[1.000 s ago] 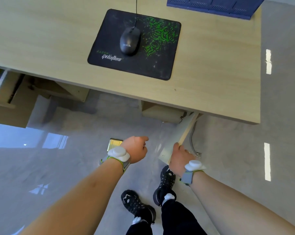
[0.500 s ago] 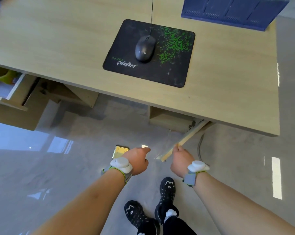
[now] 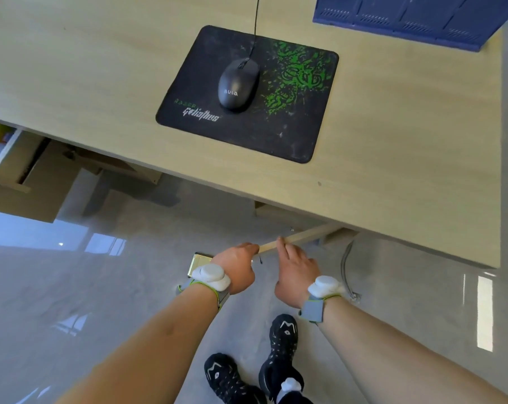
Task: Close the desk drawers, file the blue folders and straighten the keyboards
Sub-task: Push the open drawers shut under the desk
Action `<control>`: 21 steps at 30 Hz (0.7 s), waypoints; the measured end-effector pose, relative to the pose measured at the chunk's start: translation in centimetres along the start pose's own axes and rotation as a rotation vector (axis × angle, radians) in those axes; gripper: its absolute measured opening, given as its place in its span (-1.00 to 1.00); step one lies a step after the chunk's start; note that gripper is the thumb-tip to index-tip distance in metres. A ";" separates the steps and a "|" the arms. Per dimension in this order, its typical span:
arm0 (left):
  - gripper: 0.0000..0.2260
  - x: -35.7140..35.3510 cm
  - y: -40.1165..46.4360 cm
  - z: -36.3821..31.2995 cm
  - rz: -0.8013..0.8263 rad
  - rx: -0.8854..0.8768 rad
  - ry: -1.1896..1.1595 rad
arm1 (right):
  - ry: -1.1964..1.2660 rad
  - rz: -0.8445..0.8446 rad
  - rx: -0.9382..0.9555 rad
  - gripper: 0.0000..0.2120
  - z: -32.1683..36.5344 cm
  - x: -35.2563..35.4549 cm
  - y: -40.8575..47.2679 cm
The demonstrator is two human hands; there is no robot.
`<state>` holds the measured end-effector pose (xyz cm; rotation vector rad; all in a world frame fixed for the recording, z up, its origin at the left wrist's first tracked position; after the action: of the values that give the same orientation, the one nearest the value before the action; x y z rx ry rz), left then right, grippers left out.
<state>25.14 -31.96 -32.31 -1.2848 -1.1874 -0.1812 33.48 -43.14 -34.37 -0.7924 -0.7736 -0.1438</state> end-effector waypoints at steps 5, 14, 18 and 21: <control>-0.52 0.2 -0.3 1.0 -0.020 0.049 0.012 | 0.057 -0.058 0.050 -0.32 0.5 0.5 0.5; -0.44 2.0 1.4 2.7 0.006 0.073 -0.020 | -0.003 -0.029 0.077 -0.54 1.4 1.7 2.3; -0.42 2.5 1.9 3.2 0.012 0.064 -0.028 | -0.004 -0.023 0.055 -0.48 1.6 1.9 3.1; -0.39 2.7 2.0 3.7 0.017 0.060 -0.023 | -0.006 -0.013 0.042 -0.44 1.8 2.3 3.7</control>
<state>25.60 -26.92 -32.19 -1.2471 -1.1931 -0.1182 35.59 -38.90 -34.20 -0.7486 -0.7855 -0.1367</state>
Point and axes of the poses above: each hand's wrist, its own y-axis towards the middle knuckle, its own x-axis out of the back of the hand, z = x × y, the point moved 8 cm from there along y, towards the middle knuckle, and after that the axes turned 13 degrees about y, right-handed, at the moved point
